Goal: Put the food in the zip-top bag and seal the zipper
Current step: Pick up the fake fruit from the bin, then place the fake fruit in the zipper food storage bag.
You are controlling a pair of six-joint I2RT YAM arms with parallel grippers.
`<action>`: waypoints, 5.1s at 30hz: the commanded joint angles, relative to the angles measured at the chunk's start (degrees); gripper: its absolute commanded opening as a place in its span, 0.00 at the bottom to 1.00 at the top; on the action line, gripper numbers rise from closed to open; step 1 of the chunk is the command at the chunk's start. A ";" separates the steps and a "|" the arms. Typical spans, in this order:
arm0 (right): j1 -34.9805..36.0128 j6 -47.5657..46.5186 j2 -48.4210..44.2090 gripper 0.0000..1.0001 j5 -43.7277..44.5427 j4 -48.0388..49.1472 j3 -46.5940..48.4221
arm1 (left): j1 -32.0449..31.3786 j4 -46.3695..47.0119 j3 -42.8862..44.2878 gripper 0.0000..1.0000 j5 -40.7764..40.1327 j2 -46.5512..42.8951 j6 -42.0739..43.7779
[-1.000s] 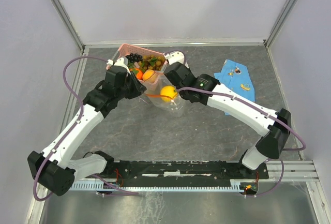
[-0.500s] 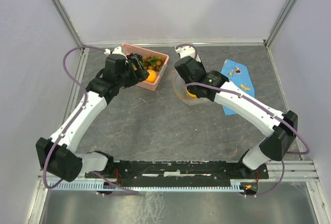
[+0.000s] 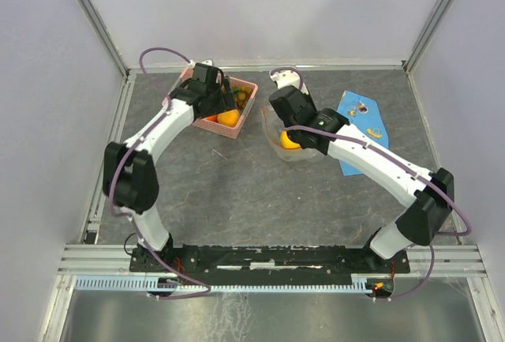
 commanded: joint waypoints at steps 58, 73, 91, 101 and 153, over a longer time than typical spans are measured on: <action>-0.45 6.46 -3.87 0.02 -5.61 0.28 -2.55 | 1.20 -9.70 12.41 0.67 -0.56 14.48 12.38; -0.40 8.53 -2.39 0.02 -7.74 0.65 -1.34 | 4.18 2.12 3.65 0.62 1.72 4.68 6.12; -0.32 9.63 -3.10 0.02 -13.19 2.55 -2.38 | 12.39 16.51 -11.44 0.60 21.01 -11.07 -6.32; 0.41 9.76 -3.18 0.02 -16.64 3.65 -2.70 | 11.84 22.59 -23.11 0.59 27.47 -22.49 -12.42; 4.79 20.18 -3.48 0.02 -28.59 4.51 -0.36 | -19.17 26.91 -33.15 0.72 -8.41 -34.19 -0.21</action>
